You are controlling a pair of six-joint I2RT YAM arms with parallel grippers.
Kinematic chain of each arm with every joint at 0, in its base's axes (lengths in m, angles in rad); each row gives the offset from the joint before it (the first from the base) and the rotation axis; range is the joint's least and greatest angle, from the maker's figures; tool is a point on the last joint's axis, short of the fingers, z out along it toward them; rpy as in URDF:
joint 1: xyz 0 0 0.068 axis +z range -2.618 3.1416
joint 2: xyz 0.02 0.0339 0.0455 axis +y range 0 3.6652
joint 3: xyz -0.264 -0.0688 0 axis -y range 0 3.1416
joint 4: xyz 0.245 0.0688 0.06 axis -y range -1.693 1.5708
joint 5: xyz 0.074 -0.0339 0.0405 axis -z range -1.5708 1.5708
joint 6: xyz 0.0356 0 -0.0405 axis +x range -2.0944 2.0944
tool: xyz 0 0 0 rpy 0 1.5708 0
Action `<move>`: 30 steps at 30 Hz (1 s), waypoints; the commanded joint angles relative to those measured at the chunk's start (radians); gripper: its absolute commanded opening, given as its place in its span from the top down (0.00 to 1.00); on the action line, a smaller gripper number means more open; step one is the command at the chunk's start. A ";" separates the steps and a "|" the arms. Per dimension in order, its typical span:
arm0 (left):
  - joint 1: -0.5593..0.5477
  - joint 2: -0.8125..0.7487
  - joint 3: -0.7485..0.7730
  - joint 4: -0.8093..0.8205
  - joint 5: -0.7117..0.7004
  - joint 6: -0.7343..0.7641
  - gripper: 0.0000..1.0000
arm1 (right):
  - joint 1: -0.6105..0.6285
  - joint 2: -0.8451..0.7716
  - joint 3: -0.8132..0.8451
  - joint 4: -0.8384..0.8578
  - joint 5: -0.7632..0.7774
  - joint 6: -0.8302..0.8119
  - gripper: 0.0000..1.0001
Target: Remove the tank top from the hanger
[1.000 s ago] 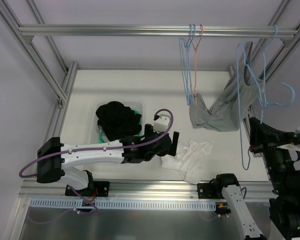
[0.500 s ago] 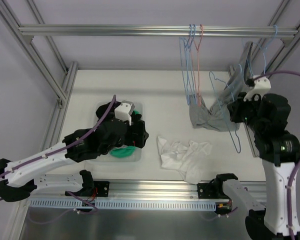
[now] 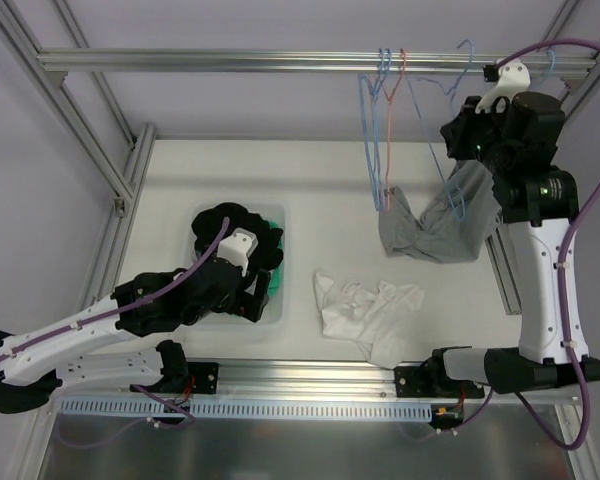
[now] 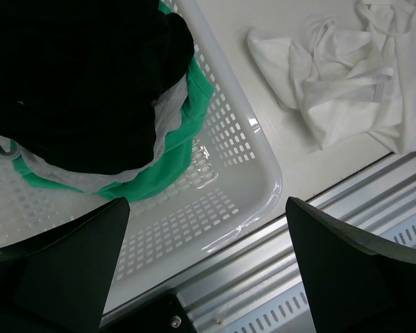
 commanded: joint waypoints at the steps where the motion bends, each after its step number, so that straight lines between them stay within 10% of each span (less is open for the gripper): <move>1: -0.002 -0.029 -0.012 -0.022 -0.021 -0.022 0.01 | 0.010 0.075 0.104 0.092 -0.013 0.027 1.00; 26: -0.005 -0.002 0.000 -0.016 -0.001 -0.049 0.01 | 0.129 0.124 0.019 0.091 0.081 0.035 0.99; 29: -0.005 0.023 0.029 -0.005 0.016 -0.054 0.01 | 0.127 0.087 -0.006 0.094 0.068 0.039 0.79; 30: -0.005 0.036 0.038 -0.002 0.018 -0.052 0.01 | 0.127 0.076 -0.015 0.092 0.065 0.039 0.59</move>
